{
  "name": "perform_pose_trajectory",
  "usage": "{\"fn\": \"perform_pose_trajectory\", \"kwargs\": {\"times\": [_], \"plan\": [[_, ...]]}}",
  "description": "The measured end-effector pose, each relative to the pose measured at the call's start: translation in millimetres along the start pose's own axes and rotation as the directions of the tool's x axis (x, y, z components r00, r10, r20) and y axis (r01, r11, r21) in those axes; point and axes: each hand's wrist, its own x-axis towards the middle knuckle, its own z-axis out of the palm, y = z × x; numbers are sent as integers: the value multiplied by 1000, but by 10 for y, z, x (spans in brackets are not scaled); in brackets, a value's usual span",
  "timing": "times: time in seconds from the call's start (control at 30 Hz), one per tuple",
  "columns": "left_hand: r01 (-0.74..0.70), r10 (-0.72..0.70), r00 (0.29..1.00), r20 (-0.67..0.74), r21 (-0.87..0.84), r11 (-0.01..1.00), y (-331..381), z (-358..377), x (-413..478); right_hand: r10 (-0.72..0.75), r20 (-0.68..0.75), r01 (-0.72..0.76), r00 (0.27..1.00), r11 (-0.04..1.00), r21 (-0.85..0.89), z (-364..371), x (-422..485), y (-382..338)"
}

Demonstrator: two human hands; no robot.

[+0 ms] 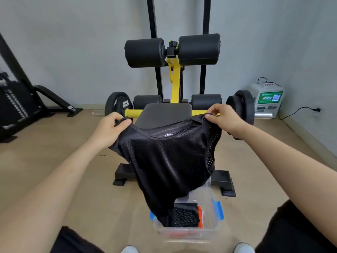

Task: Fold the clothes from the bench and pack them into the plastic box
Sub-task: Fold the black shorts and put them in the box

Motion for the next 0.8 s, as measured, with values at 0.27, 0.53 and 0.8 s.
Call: {"fn": "perform_pose_trajectory", "kwargs": {"times": [0.27,0.53,0.8], "plan": [[231,-166,950,266,-232,945,-105,-95,-55,119,184,-135,976,988,76,-63,41,33],[358,-124,840,529,-368,858,-301,-194,-56,73,417,-104,906,993,51,-67,77,46],[221,-58,896,441,-328,918,-192,-199,15,-50,278,49,959,999,9,-132,123,-31]]}}
